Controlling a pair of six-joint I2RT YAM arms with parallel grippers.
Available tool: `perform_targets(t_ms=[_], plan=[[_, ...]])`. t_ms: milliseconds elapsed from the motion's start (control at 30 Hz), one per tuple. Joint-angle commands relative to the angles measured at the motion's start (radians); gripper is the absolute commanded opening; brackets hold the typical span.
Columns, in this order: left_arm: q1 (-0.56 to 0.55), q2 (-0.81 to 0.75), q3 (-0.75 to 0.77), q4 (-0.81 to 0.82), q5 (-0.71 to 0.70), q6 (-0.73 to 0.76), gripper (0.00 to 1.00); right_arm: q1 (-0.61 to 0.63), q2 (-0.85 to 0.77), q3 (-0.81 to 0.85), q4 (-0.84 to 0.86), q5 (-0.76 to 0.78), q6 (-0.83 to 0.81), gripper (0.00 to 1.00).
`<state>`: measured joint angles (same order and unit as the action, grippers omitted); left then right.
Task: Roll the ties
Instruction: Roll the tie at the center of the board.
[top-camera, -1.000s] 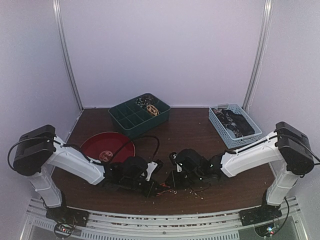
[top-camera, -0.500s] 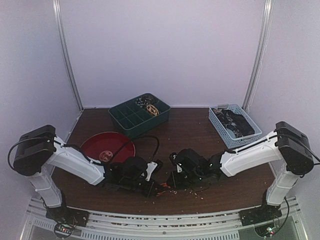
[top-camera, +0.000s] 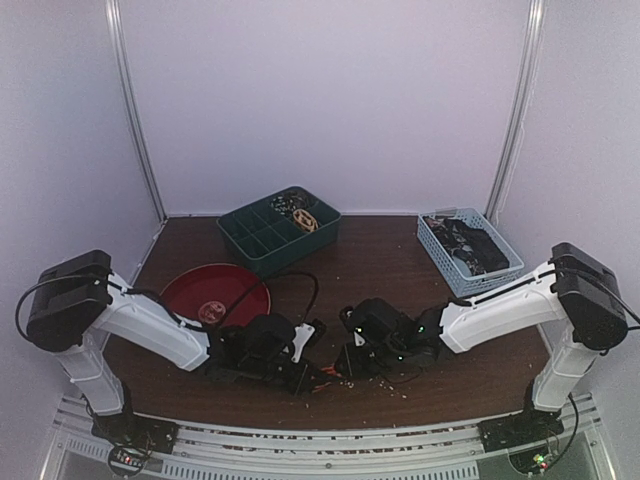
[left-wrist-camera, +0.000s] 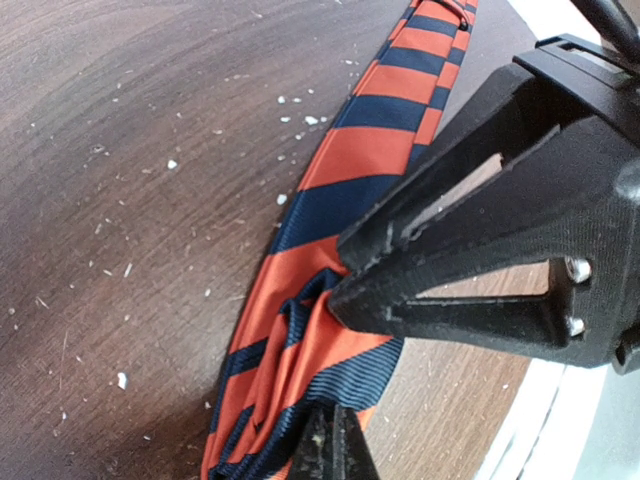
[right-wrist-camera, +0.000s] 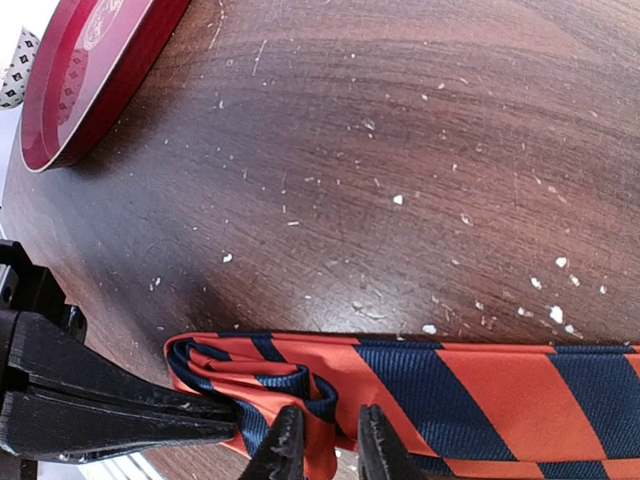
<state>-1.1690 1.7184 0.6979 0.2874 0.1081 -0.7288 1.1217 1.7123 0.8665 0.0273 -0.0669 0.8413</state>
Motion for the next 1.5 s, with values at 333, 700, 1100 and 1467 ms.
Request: perform_targets(t_ms=[333, 700, 1100, 1467], plan=[[-0.003, -0.037, -0.004, -0.045, -0.043, -0.039, 0.00, 0.009, 0.020, 0.011, -0.012, 0.006, -0.010, 0.03], [-0.003, -0.234, -0.098, -0.244, -0.157, -0.139, 0.07, 0.010, 0.032, 0.012, 0.006, 0.016, -0.030, 0.03], [-0.003, -0.143, -0.163, -0.055, -0.049, -0.161, 0.00, 0.009, 0.051, 0.043, -0.014, 0.034, -0.065, 0.03], [-0.003, -0.060, -0.132, 0.039, -0.019, -0.141, 0.00, 0.007, 0.050, 0.004, 0.028, 0.058, -0.066, 0.03]])
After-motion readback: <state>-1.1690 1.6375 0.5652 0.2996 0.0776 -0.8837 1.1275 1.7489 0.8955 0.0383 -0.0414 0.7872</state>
